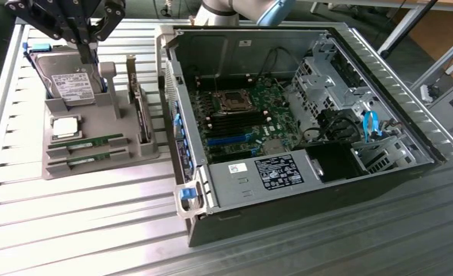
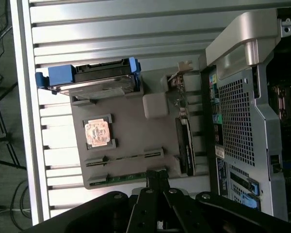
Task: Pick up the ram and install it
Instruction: 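Reach for the ram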
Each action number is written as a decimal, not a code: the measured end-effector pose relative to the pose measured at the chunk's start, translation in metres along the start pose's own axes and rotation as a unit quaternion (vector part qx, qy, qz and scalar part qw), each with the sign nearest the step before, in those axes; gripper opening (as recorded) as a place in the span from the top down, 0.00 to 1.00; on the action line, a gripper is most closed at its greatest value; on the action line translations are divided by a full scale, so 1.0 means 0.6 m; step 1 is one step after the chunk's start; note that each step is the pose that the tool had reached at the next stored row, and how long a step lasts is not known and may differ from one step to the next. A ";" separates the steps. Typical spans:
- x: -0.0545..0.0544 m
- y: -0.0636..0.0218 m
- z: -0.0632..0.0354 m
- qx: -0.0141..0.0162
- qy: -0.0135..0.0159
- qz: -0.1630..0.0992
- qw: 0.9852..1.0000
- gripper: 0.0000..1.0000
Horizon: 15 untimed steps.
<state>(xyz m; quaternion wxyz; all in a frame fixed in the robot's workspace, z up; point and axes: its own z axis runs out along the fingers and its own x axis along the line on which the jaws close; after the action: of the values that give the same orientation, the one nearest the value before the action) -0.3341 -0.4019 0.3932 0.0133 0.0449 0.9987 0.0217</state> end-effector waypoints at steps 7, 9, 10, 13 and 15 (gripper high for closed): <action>-0.001 -0.011 0.000 0.000 0.000 0.000 1.000 0.91; -0.001 -0.014 -0.001 0.000 0.000 0.000 1.000 0.91; -0.001 -0.016 -0.001 0.000 0.000 0.000 1.000 0.91; -0.002 -0.023 -0.001 0.000 0.000 0.000 1.000 0.91; -0.002 -0.027 -0.001 0.000 0.000 0.000 1.000 0.91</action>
<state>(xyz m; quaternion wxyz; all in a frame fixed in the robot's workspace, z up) -0.3341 -0.4183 0.3933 0.0132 0.0449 0.9987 0.0216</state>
